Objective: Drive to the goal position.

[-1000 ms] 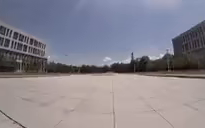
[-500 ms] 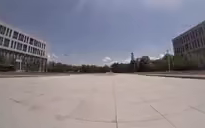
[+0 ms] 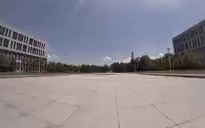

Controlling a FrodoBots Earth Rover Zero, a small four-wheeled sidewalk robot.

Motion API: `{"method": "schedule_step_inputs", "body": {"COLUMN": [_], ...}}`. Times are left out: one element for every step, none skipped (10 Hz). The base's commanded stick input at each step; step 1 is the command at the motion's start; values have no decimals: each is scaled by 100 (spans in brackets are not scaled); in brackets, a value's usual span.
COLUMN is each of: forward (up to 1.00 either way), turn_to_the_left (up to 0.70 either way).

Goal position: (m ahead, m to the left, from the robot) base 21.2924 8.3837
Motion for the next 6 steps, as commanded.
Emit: {"method": "schedule_step_inputs", "body": {"forward": [50, 50, 50, 50, 50, 50], "turn_to_the_left": [1, 1, 1, 1, 1, 1]}}
